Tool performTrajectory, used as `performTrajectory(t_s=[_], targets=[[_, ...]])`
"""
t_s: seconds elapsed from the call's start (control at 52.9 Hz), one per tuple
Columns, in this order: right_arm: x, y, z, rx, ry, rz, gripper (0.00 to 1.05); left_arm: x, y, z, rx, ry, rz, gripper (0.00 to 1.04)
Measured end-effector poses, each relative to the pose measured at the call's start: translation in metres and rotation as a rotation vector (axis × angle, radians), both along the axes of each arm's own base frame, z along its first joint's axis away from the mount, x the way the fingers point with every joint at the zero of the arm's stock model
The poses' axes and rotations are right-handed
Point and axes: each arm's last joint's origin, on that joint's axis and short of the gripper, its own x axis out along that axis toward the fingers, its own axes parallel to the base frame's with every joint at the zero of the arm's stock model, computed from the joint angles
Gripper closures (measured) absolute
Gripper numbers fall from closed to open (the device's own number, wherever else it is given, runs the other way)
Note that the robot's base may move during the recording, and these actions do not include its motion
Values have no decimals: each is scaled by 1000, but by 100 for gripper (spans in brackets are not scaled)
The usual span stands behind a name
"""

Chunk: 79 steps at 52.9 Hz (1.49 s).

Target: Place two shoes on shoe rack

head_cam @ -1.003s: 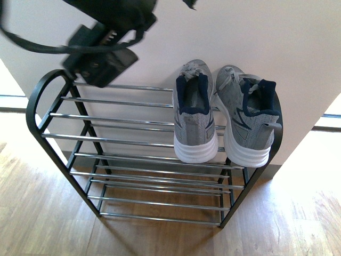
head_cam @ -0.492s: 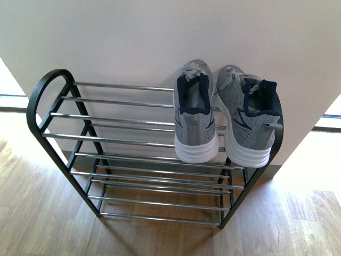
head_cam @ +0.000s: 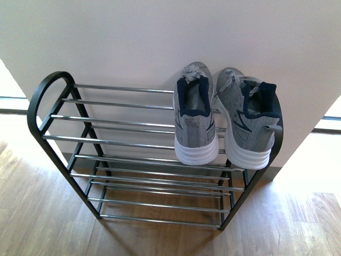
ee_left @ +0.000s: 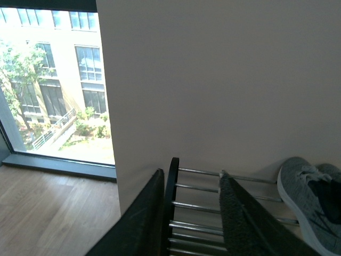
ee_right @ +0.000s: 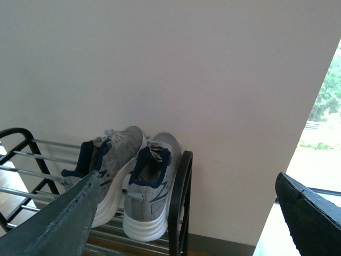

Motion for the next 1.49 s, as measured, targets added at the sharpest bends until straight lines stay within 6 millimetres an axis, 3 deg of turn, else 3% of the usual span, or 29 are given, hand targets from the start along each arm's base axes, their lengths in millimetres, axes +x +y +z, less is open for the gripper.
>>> performTrajectory(t_s=[0.151,0.889,1.04,1.078,1.267,1.494], targets=[[0,0,0,0,0,0,9,0,0,-13,13,-4,1,104],[0,0,0,0,0,0,9,0,0,-52,21,2,2,103],[0,0,0,0,0,0,9,0,0,-51,22,-2,0,103],[0,0,0,0,0,0,9,0,0,-51,21,-2,0,100],[0,0,0,0,0,0,9,0,0,-51,21,-2,0,59],[0,0,0,0,0,0,9,0,0,-51,21,-2,0,20]])
